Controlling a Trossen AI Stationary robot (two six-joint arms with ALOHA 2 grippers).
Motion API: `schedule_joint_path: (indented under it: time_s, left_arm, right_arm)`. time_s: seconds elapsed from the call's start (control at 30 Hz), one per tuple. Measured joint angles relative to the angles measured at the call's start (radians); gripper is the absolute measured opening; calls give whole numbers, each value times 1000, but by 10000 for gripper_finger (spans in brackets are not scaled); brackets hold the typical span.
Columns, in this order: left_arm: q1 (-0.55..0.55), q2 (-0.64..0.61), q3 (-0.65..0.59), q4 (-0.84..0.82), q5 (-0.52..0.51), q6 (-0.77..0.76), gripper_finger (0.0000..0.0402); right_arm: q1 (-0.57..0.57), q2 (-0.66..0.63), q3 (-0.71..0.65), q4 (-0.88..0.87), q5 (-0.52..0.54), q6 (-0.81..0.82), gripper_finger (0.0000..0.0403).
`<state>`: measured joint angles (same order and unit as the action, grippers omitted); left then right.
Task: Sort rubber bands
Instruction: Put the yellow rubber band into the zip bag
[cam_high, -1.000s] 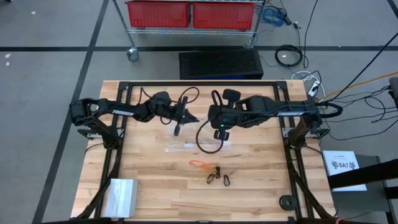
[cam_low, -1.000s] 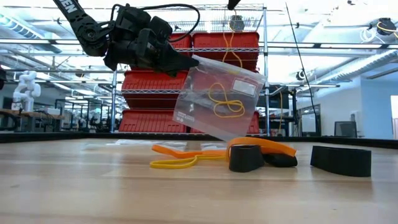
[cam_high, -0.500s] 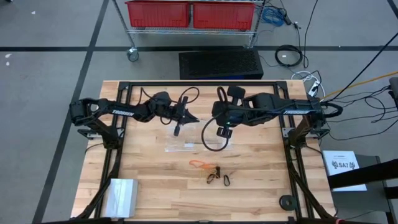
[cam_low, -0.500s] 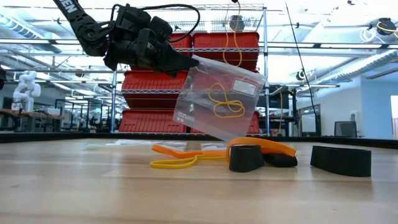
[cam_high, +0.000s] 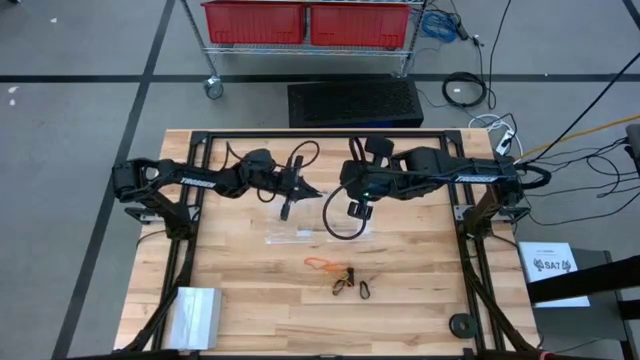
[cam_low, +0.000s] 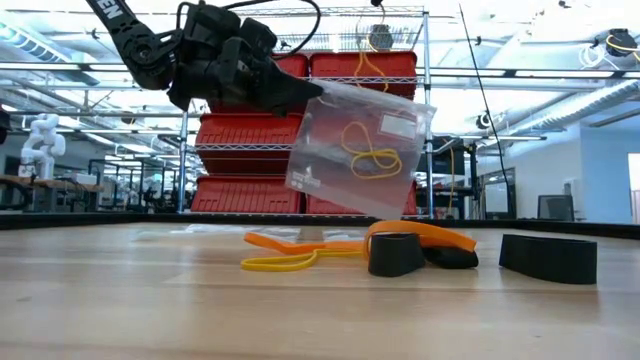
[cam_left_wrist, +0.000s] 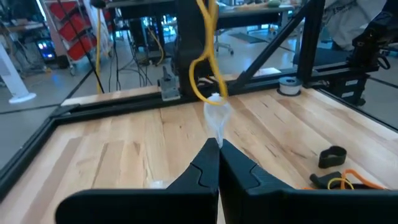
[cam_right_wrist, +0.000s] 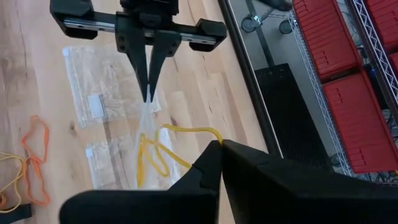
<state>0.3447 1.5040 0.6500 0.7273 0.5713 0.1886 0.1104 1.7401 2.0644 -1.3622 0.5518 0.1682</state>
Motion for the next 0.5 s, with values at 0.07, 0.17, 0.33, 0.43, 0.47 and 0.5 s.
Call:
schedule_joint_path:
  time_s: [0.07,0.17,0.33,0.43,0.47,0.5]
  left_arm:
    - [0,0,6,0,-1,0,0]
    - [0,0,11,0,-5,0,0]
    - [1,0,12,-1,-48,-1,0]
    - [1,0,12,-1,-49,-2,0]
    - [1,0,12,-1,-49,-2,0]
    - [1,0,12,-1,-49,-4,0]
  right_arm:
    - [0,0,0,2,-1,1,0]
    - [0,0,0,10,-1,2,0]
    - [2,0,0,20,-3,3,0]
    - [2,1,0,20,-4,20,0]
    - [2,1,0,19,-4,26,0]
    - [2,1,0,19,-4,29,0]
